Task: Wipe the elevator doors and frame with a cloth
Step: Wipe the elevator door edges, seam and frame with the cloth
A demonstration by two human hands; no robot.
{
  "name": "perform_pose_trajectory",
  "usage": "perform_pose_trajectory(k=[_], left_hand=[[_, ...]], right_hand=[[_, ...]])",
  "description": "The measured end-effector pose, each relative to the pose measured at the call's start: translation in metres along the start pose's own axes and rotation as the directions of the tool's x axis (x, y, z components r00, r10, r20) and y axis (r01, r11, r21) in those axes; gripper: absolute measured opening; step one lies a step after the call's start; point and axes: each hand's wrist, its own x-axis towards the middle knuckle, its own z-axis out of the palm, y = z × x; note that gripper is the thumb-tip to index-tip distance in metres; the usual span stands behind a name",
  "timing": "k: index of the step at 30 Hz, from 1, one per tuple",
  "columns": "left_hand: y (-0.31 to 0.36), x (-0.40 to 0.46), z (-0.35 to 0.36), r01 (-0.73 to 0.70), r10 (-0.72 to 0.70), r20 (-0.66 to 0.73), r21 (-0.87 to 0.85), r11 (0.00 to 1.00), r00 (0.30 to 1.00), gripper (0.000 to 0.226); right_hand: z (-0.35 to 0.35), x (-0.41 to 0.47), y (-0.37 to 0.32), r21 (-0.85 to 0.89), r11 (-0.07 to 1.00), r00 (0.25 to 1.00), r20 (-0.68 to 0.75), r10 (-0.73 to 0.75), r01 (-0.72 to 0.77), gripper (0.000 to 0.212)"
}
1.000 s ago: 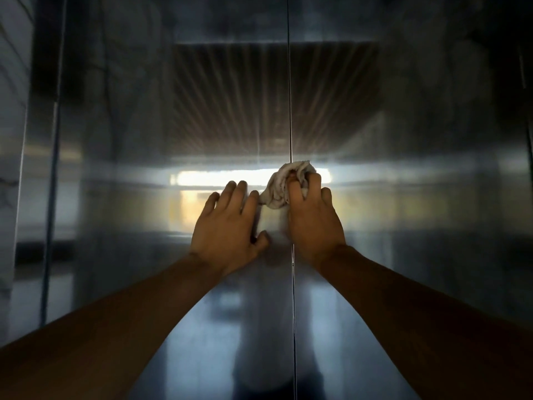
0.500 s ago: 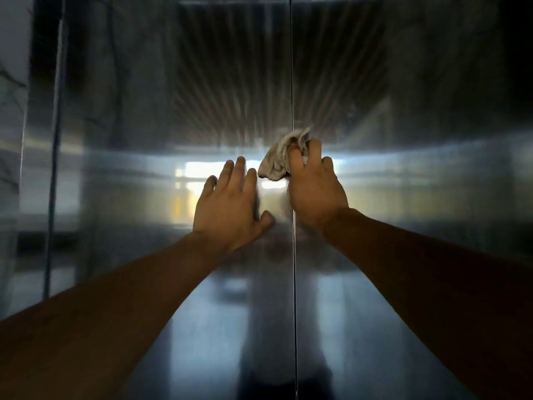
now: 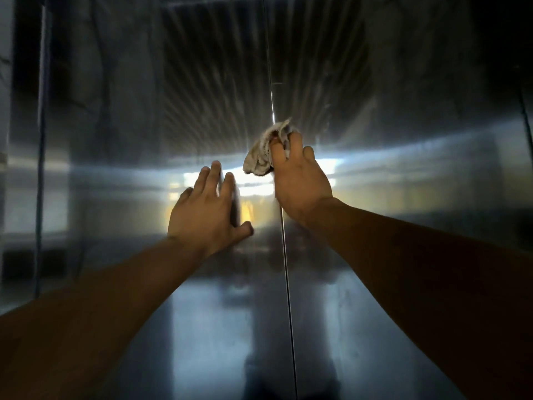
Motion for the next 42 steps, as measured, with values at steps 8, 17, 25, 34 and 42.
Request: perform_pose_trajectory(k=[8,17,25,34,42], left_hand=[[0.019,-0.021,-0.006,0.006,-0.013,0.082,0.086,0.996,0.997,0.097],[0.031,-0.050,-0.001,-0.034,0.028,0.051,0.109,0.993,0.998,0.084],[0.041,-0.092,0.023,-0.092,0.088,0.044,0.089,0.992,0.995,0.077],[0.061,-0.129,0.037,-0.062,0.061,0.043,0.007,0.998,0.997,0.076],[0.081,-0.168,0.054,-0.143,0.145,0.066,-0.033,0.989,0.987,0.079]], right_hand=[[0.008,-0.056,-0.011,-0.046,0.998,0.999,0.023,0.042,-0.041,0.053],[0.000,-0.109,-0.013,-0.063,0.998,0.992,0.125,0.014,-0.006,0.057],[0.004,-0.134,-0.017,-0.062,0.998,0.997,0.071,0.005,-0.001,0.053],[0.012,-0.188,-0.024,-0.031,0.999,0.977,0.208,0.039,-0.033,0.054],[0.015,-0.250,-0.021,0.017,1.000,0.953,0.302,-0.024,0.020,0.058]])
